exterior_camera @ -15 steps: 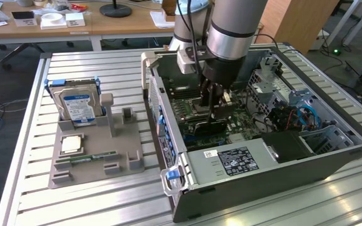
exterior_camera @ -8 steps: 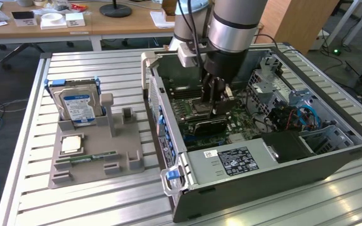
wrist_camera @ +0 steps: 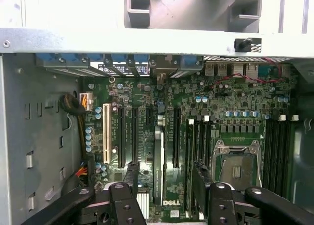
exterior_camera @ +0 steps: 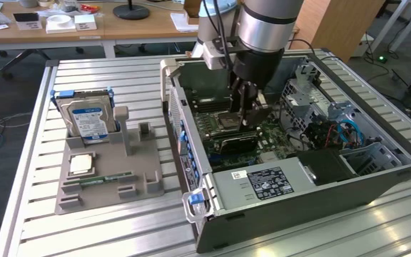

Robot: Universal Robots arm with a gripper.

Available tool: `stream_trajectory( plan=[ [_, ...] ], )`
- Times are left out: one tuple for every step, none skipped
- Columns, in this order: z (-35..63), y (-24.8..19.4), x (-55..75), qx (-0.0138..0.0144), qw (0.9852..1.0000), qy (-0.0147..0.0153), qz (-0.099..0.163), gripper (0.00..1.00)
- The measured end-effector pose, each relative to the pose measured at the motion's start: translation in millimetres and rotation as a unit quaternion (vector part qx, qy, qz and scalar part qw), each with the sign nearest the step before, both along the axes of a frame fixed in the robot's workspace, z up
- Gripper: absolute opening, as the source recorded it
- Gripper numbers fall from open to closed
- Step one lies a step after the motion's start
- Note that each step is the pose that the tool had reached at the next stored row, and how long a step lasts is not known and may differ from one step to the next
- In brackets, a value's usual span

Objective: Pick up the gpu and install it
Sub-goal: 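Insert the gpu into the slot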

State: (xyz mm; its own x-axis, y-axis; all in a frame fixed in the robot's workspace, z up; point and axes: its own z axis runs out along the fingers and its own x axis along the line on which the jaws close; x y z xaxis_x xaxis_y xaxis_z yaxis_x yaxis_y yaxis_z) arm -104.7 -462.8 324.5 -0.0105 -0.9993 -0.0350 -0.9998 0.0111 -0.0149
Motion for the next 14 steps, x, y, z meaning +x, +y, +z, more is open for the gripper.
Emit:
stream_trajectory(
  plan=[
    [2.0, 0.0, 0.0, -0.0001, 1.0000, 0.0000, 0.000, 0.57],
    [4.0, 0.0, 0.0, 0.0000, 1.0000, 0.0000, 0.000, 0.57],
    [5.7, 0.0, 0.0, 0.0000, 1.0000, 0.0000, 0.000, 0.57],
    [7.3, 0.0, 0.0, 0.0000, 1.0000, 0.0000, 0.000, 0.57],
    [9.0, 0.0, 0.0, 0.0000, 1.0000, 0.0000, 0.000, 0.57],
    [10.9, 0.0, 0.0, 0.0000, 1.0000, 0.0000, 0.000, 0.57],
    [12.7, 0.0, 0.0, 0.0000, 1.0000, 0.0000, 0.000, 0.57],
    [14.0, 0.0, 0.0, 0.0000, 1.0000, 0.0000, 0.000, 0.57],
    [14.6, 0.0, 0.0, 0.0000, 1.0000, 0.0000, 0.000, 0.57],
    [14.5, 0.0, 0.0, 0.0001, 1.0000, -0.0001, 0.000, 0.57],
    [14.5, 0.0, 0.0, 0.0001, 1.0000, -0.0001, 0.000, 0.57],
    [14.5, 0.0, 0.0, 0.0001, 1.0000, -0.0001, 0.000, 0.57],
    [14.6, 0.0, 0.0, 0.0000, 1.0000, 0.0000, 0.000, 0.57],
    [14.6, 0.0, 0.0, 0.0000, 1.0000, 0.0000, 0.000, 0.57]
  ],
)
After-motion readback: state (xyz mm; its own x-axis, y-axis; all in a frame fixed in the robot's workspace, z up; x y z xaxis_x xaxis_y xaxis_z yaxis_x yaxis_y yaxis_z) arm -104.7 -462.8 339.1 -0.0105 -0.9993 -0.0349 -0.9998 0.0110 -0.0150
